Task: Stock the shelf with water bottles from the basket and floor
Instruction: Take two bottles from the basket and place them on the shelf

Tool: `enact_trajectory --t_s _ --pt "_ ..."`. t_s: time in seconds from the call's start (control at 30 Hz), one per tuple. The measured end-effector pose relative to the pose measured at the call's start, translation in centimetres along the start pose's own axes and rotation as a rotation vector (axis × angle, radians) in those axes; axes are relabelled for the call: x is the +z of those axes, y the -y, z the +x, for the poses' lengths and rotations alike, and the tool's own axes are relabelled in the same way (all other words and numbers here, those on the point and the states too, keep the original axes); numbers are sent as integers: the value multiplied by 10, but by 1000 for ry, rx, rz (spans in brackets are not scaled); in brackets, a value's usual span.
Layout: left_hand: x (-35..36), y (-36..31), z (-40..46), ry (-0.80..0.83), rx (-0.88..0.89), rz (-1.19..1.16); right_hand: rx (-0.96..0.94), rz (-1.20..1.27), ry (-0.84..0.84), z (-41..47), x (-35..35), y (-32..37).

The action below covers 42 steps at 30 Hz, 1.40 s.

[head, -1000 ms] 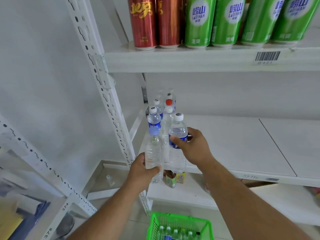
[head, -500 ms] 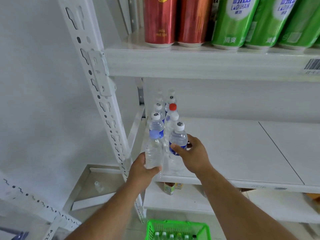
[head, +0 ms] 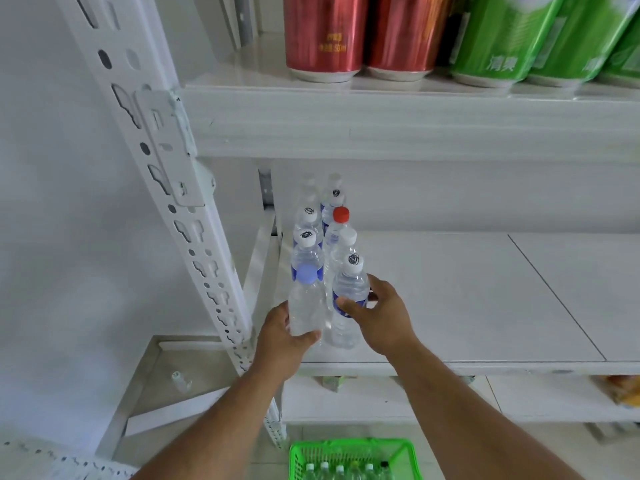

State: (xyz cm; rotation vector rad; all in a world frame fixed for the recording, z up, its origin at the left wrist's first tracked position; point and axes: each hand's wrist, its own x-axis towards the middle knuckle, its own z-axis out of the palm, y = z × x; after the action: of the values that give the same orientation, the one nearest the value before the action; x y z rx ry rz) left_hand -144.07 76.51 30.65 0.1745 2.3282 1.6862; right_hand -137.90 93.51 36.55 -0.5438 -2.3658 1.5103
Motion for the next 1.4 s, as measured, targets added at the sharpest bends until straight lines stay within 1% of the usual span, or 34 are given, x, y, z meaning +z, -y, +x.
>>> enact_trajectory --t_s 0.13,0.57,1.03,1.4 --pt "2 6 8 6 -11 8 -7 -3 1 3 1 -2" --pt "4 12 18 28 31 10 -13 9 35 11 0 -15" --pt "5 20 23 29 26 85 -51 26 37 11 8 -19" --pt "2 19 16 61 2 77 -29 65 66 8 7 -27"
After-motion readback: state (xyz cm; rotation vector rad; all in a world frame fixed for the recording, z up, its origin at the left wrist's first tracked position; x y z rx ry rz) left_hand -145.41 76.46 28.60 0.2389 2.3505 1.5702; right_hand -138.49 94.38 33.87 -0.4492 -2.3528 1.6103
